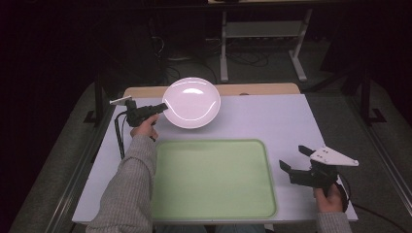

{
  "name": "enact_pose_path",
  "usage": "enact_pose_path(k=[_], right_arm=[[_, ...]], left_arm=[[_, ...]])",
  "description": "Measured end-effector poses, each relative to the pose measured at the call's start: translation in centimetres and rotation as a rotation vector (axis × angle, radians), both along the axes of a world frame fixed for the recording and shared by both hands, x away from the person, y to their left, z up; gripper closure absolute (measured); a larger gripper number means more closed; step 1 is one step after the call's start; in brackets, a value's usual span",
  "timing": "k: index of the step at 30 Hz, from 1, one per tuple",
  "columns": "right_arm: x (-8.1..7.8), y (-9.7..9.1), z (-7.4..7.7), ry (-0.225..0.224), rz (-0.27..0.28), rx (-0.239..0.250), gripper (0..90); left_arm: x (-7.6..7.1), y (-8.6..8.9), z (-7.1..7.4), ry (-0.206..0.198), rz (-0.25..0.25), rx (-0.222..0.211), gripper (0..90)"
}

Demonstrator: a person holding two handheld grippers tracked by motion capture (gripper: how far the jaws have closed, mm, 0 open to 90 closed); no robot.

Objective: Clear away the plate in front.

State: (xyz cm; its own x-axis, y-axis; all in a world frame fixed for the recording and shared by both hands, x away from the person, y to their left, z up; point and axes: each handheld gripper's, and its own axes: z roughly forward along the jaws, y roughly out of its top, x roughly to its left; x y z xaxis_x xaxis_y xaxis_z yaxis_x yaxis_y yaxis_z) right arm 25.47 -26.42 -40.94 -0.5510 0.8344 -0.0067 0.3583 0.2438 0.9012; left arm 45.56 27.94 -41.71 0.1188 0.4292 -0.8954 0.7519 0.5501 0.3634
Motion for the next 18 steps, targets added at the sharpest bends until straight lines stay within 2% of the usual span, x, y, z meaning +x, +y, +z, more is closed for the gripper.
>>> enact_pose_path(k=[6,11,18], right_arm=[[0.0,0.0,0.0,-0.001,-0.003,0.001,13.4],[-0.1,-0.1,0.1,-0.001,-0.006,0.004,13.4],[-0.2,0.0,0.1,-0.001,-0.009,0.004,13.4]], left_arm=[[-0.6,0.4,0.4,-0.031,-0.014,0.003,87.6],[-1.2,0.7,0.8,-0.031,-0.042,0.05,87.6],[-2.5,1.2,0.7,-0.032,-0.05,0.043,87.6]])
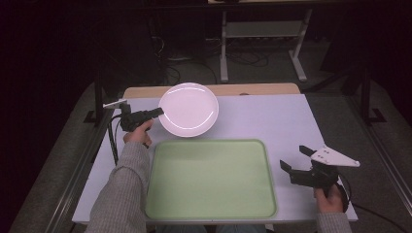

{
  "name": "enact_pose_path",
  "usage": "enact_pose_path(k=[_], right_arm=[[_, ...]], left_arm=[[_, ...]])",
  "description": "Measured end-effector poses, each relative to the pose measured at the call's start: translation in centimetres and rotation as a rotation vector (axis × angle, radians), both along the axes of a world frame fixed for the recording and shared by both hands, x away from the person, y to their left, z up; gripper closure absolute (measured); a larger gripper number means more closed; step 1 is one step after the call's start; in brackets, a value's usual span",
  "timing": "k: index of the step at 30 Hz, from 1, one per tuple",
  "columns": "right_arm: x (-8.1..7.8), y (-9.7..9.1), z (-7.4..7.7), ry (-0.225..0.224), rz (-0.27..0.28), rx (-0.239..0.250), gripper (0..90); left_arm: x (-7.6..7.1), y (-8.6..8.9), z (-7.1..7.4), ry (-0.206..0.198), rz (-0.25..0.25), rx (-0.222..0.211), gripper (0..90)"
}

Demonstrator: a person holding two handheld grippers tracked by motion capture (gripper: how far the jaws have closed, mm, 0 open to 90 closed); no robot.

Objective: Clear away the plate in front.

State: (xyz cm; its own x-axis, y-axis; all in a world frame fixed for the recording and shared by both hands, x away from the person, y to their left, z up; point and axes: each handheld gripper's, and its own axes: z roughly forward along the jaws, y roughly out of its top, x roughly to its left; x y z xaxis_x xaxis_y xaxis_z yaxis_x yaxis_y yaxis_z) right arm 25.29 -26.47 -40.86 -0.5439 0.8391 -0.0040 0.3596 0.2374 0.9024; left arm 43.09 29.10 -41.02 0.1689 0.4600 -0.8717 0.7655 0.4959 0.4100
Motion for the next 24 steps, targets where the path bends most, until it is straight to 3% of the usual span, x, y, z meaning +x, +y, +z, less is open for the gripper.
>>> enact_pose_path(k=[5,12,24], right_arm=[[0.0,0.0,0.0,0.0,0.001,-0.003,13.4],[0.0,0.1,-0.1,0.002,0.001,-0.008,13.4],[0.1,0.1,-0.1,0.002,0.001,-0.01,13.5]], left_arm=[[-0.6,0.2,0.1,-0.009,-0.029,0.01,87.5],[-1.3,0.0,0.4,-0.028,-0.078,0.059,87.5],[-2.9,-1.2,-1.0,-0.025,-0.13,0.054,87.5]])
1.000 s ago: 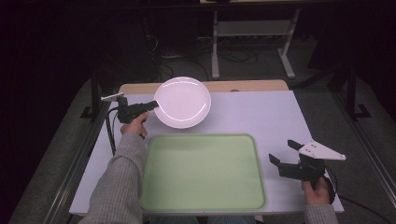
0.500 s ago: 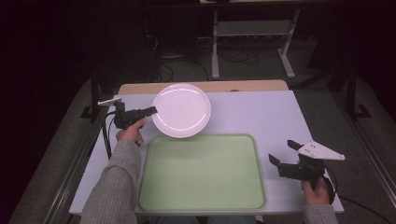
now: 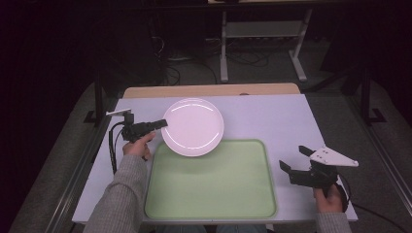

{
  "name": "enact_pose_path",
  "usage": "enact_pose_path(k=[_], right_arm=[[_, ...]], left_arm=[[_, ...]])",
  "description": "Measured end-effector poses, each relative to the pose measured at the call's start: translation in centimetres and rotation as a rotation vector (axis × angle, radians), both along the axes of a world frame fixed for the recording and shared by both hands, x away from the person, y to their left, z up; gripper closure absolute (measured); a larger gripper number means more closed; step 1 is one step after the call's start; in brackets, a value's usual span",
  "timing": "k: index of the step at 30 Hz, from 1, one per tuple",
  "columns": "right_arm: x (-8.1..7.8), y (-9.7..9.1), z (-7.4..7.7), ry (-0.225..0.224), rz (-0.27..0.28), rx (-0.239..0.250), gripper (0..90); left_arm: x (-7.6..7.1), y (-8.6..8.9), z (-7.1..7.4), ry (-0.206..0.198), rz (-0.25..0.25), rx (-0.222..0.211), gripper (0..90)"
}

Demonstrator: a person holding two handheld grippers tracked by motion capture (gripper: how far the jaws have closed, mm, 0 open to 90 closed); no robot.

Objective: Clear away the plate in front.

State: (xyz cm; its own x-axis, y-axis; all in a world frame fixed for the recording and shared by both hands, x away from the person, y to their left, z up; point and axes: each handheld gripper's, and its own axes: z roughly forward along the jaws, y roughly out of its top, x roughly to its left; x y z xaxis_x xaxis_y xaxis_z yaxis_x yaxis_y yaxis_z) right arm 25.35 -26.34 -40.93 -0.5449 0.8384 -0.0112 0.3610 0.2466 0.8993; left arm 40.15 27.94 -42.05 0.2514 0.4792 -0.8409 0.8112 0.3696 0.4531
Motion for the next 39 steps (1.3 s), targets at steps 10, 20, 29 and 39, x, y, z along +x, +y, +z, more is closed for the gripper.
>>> enact_pose_path(k=[10,20,29,39], right_arm=[[0.0,0.0,0.0,0.0,0.0,0.0,13.4],[0.0,0.1,0.0,-0.001,0.0,-0.003,13.4],[0.0,0.1,0.0,-0.002,0.002,-0.003,13.4],[0.0,0.2,0.0,-0.001,0.001,-0.003,13.4]], left_arm=[[-0.9,-1.1,-0.6,0.011,-0.052,0.046,87.6],[-1.9,-2.2,-0.8,0.013,-0.111,0.082,87.5],[-2.6,-2.9,-1.4,0.016,-0.146,0.089,87.5],[-3.3,-3.7,-2.2,0.028,-0.185,0.099,87.4]])
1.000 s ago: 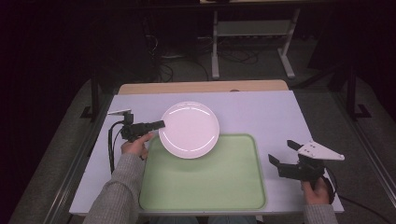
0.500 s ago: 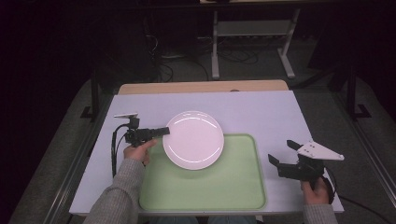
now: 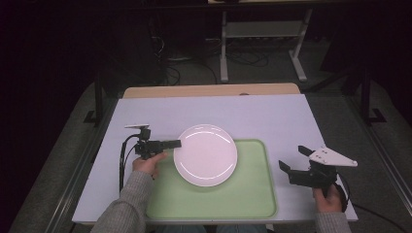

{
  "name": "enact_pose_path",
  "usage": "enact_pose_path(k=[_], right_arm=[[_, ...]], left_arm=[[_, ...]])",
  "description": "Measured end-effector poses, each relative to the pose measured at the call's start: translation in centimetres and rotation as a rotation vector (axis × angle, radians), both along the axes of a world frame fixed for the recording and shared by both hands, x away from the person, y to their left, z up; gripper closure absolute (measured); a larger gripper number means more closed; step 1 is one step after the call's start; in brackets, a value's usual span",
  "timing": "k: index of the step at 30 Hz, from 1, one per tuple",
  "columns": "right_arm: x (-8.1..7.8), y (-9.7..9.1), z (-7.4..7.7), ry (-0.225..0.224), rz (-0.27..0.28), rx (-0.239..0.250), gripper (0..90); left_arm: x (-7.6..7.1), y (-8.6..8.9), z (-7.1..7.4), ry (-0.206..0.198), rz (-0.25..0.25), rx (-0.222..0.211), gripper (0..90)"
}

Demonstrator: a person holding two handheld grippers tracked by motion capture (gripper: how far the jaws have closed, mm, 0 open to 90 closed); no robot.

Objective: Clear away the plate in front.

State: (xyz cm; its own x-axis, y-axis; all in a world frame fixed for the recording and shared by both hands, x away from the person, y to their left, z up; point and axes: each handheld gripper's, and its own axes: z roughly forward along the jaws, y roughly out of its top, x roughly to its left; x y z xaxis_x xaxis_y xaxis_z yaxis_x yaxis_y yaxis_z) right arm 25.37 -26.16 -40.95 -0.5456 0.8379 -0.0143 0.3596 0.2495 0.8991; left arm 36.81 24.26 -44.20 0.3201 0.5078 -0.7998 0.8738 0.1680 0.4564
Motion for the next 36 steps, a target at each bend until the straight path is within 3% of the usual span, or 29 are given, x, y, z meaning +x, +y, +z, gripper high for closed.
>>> enact_pose_path(k=[36], right_arm=[[0.0,-0.1,-0.1,0.006,0.0,0.0,13.4]], left_arm=[[-1.9,0.2,-1.4,0.055,0.002,0.029,87.1]])
